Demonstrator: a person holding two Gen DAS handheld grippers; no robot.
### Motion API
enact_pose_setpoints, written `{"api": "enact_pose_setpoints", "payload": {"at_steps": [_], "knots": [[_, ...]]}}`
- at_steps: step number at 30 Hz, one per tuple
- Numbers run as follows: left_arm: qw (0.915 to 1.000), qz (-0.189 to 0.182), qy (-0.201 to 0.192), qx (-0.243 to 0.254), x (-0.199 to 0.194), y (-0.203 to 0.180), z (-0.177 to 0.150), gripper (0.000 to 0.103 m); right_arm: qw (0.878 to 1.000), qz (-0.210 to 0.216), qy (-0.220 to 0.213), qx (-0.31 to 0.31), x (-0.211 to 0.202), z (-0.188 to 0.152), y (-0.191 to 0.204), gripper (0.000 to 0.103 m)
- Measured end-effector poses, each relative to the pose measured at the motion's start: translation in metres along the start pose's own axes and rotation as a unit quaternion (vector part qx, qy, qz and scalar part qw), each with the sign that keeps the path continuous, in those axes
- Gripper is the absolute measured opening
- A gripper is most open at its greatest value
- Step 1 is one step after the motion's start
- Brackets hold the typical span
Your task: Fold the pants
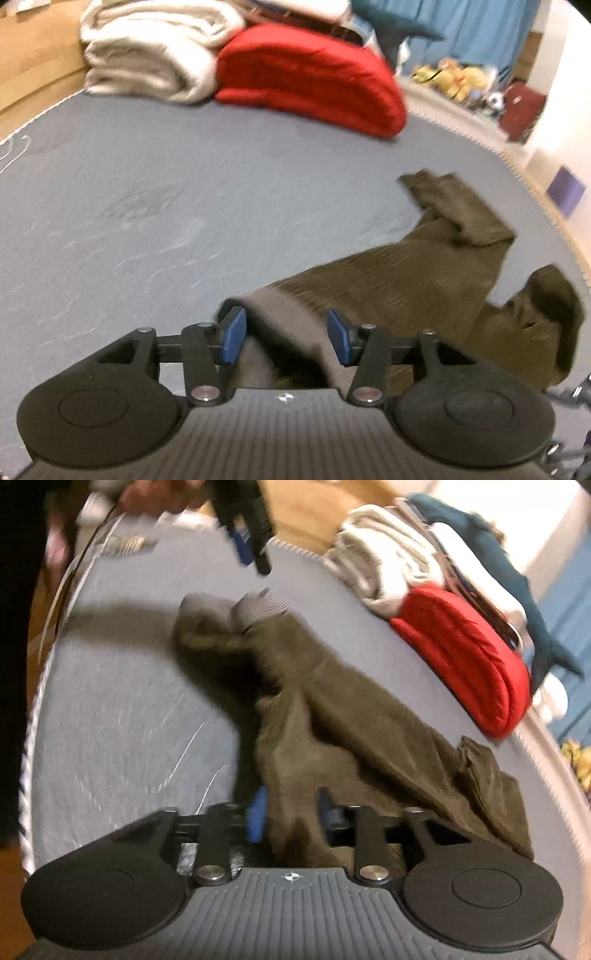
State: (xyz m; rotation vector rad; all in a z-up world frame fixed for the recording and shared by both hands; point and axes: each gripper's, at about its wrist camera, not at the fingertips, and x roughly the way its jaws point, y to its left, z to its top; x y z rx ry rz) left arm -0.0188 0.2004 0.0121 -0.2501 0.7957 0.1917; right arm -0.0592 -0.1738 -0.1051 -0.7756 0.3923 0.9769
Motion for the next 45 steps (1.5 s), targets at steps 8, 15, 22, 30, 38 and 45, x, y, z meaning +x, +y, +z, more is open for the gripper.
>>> {"api": "enact_pose_setpoints", "payload": {"at_steps": [8, 15, 22, 30, 38, 45], "knots": [[0.9954, 0.001, -0.028, 0.092, 0.025, -0.07, -0.005, 0.054, 0.956, -0.225, -0.018, 0.188, -0.037, -0.034, -0.13, 0.054], [0.9923, 0.01, -0.029, 0.12, 0.053, -0.094, -0.013, 0.054, 0.902, -0.295, 0.078, 0.307, -0.002, -0.109, -0.191, 0.042], [0.9954, 0.013, -0.024, 0.092, 0.064, -0.09, -0.004, 0.054, 0.88, -0.314, 0.009, 0.357, -0.045, -0.11, -0.197, 0.012], [0.9956, -0.016, -0.021, 0.09, 0.066, -0.107, 0.0, 0.054, 0.647, -0.514, 0.032, 0.562, -0.174, -0.208, -0.2, 0.01], [0.9944, -0.032, -0.004, 0.1, 0.072, -0.129, -0.006, 0.054, 0.534, -0.452, 0.119, 0.704, -0.186, -0.316, -0.178, 0.013], [0.994, -0.023, 0.001, 0.107, 0.078, -0.136, -0.01, 0.054, 0.488, -0.421, 0.061, 0.762, -0.2, -0.36, -0.191, 0.049]]}}
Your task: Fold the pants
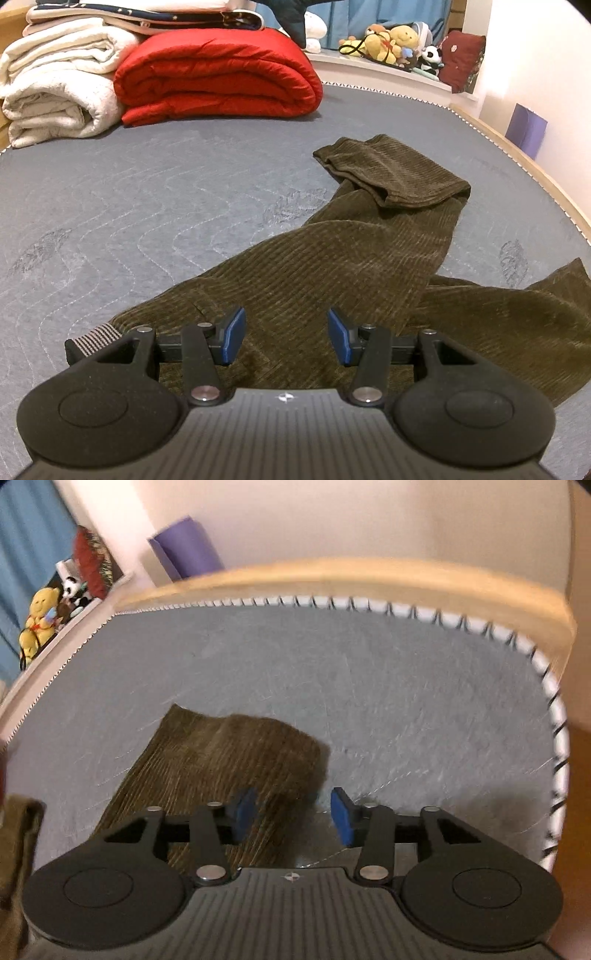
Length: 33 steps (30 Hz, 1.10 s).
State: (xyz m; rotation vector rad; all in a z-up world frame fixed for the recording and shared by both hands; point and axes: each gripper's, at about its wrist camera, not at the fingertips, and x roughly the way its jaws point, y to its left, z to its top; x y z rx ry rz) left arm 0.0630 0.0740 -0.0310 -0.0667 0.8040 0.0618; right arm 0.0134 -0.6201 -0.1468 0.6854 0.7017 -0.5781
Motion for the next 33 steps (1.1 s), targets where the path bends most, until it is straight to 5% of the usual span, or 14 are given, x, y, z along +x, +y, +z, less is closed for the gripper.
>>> {"api": "enact_pose_setpoints", "payload": {"at_steps": [4, 6, 10, 13, 15, 17, 22, 26, 30, 33], "knots": [[0.9999, 0.011, -0.001, -0.009, 0.001, 0.008, 0.001, 0.054, 0.999, 0.02, 0.035, 0.022, 0.029, 0.004, -0.005, 0.047], [0.9997, 0.015, -0.003, -0.018, 0.0, 0.013, 0.001, 0.055, 0.999, 0.029, 0.016, 0.0, 0.024, 0.0, 0.002, 0.006], [0.999, 0.02, -0.011, -0.038, -0.007, 0.028, 0.003, 0.054, 0.996, 0.049, -0.068, 0.013, -0.015, 0.014, 0.007, 0.004], [0.9986, 0.02, -0.016, -0.046, -0.013, 0.039, 0.004, 0.055, 0.99, 0.008, -0.129, 0.058, -0.033, 0.035, -0.009, 0.0], [0.9983, 0.023, -0.017, -0.051, -0.015, 0.048, 0.004, 0.054, 0.982, -0.069, -0.161, 0.067, -0.034, 0.046, -0.021, 0.0], [0.9979, 0.025, -0.014, -0.059, -0.016, 0.057, 0.003, 0.054, 0.985, -0.068, -0.134, 0.09, -0.026, 0.053, -0.033, 0.0], [0.9954, -0.001, 0.008, -0.096, -0.017, 0.078, 0.002, 0.054, 0.996, -0.004, -0.07, 0.053, -0.014, 0.037, 0.003, 0.007], [0.9965, -0.03, 0.054, -0.057, -0.01, 0.073, -0.005, 0.054, 0.994, 0.056, -0.078, -0.043, -0.03, 0.017, 0.062, 0.036], [0.9951, -0.055, 0.081, 0.012, -0.006, 0.056, -0.021, 0.054, 0.981, 0.125, -0.048, -0.141, -0.04, -0.012, 0.116, 0.044], [0.99, -0.065, 0.099, 0.076, 0.0, 0.04, -0.034, 0.058, 0.957, 0.161, -0.019, -0.24, -0.045, -0.048, 0.159, 0.044]]}}
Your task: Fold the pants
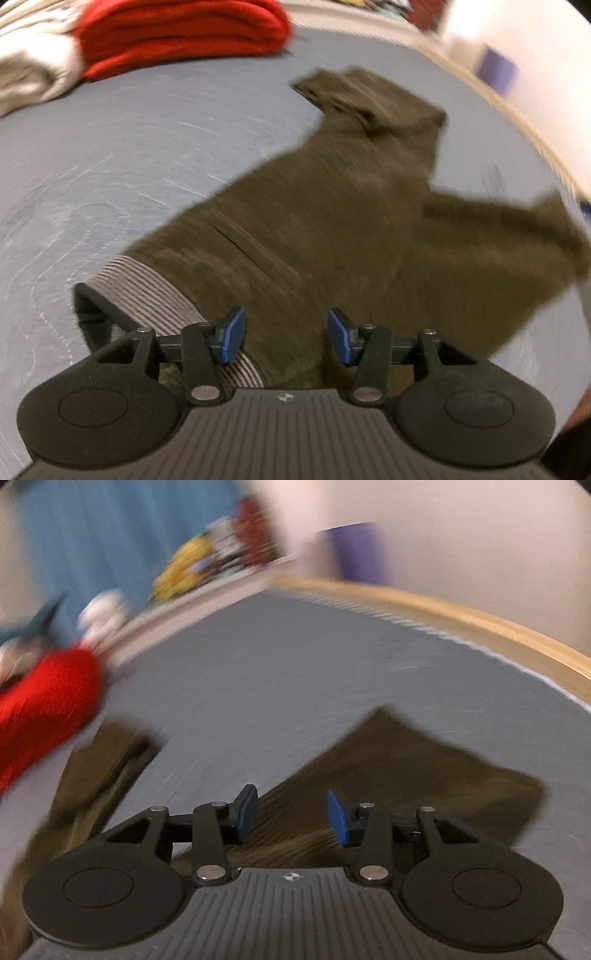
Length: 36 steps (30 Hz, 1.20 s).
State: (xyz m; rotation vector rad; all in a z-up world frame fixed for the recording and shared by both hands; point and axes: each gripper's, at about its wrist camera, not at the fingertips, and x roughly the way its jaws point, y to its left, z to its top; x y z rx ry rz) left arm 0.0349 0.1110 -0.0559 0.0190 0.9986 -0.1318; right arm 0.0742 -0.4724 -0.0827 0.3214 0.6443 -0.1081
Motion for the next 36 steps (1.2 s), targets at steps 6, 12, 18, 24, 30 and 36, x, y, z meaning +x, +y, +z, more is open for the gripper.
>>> {"api": "enact_pose_setpoints", "payload": {"at_steps": [6, 12, 18, 24, 30, 36], "knots": [[0.9913, 0.045, 0.028, 0.121, 0.024, -0.021, -0.021, 0.062, 0.969, 0.119, 0.05, -0.212, 0.004, -0.044, 0.117, 0.044], [0.9805, 0.081, 0.03, 0.176, 0.027, -0.02, -0.024, 0.024, 0.881, 0.253, 0.079, -0.392, -0.021, -0.118, 0.207, 0.046], [0.9883, 0.102, -0.044, 0.104, -0.006, 0.012, 0.004, 0.006, 0.856, 0.262, 0.096, -0.436, -0.016, -0.145, 0.243, 0.049], [0.9687, 0.172, -0.175, -0.038, -0.035, 0.068, 0.048, 0.006, 0.845, 0.223, 0.112, -0.472, -0.002, -0.154, 0.235, 0.049], [0.9348, 0.265, -0.224, -0.074, 0.007, 0.101, 0.08, 0.006, 0.839, 0.209, 0.119, -0.488, 0.003, -0.161, 0.247, 0.049], [0.9222, 0.302, -0.216, -0.109, 0.042, 0.127, 0.091, 0.007, 0.839, 0.211, 0.125, -0.486, 0.007, -0.161, 0.249, 0.049]]}}
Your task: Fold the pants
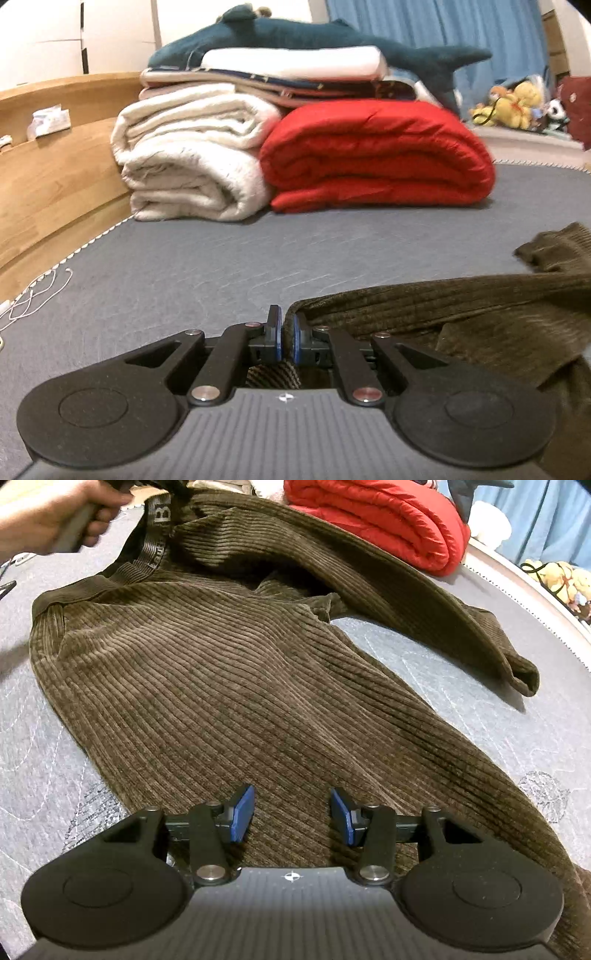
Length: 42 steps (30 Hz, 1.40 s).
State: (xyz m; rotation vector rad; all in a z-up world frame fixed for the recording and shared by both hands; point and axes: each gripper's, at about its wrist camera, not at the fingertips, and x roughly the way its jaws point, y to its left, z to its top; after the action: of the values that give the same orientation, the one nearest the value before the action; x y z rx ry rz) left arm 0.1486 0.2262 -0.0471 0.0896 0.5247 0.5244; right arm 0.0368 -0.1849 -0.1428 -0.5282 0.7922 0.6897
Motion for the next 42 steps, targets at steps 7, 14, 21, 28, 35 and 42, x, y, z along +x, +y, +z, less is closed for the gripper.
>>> {"api": "enact_pose_setpoints", "payload": {"at_steps": [7, 14, 21, 28, 35, 42], "knots": [[0.9975, -0.01, 0.047, -0.051, 0.009, 0.021, 0.0, 0.046, 1.0, -0.002, 0.002, -0.01, 0.01, 0.002, 0.004, 0.049], [0.9743, -0.101, 0.115, -0.165, 0.012, 0.077, -0.007, 0.048, 0.996, 0.022, -0.074, -0.044, -0.007, 0.01, 0.03, 0.049], [0.9663, -0.159, 0.141, -0.146, -0.006, 0.103, -0.022, 0.048, 0.975, 0.089, -0.136, -0.153, -0.022, 0.015, 0.097, 0.05], [0.9555, -0.204, 0.209, -0.041, -0.039, 0.097, -0.047, 0.049, 0.968, 0.091, -0.104, -0.208, -0.003, 0.005, 0.122, 0.051], [0.9237, -0.26, 0.278, 0.038, -0.076, 0.079, -0.107, 0.056, 0.967, 0.074, -0.104, -0.219, 0.005, 0.006, 0.136, 0.028], [0.9364, -0.24, 0.228, 0.117, -0.121, 0.088, -0.098, 0.009, 0.953, 0.082, -0.117, -0.267, -0.005, 0.003, 0.159, 0.011]]}}
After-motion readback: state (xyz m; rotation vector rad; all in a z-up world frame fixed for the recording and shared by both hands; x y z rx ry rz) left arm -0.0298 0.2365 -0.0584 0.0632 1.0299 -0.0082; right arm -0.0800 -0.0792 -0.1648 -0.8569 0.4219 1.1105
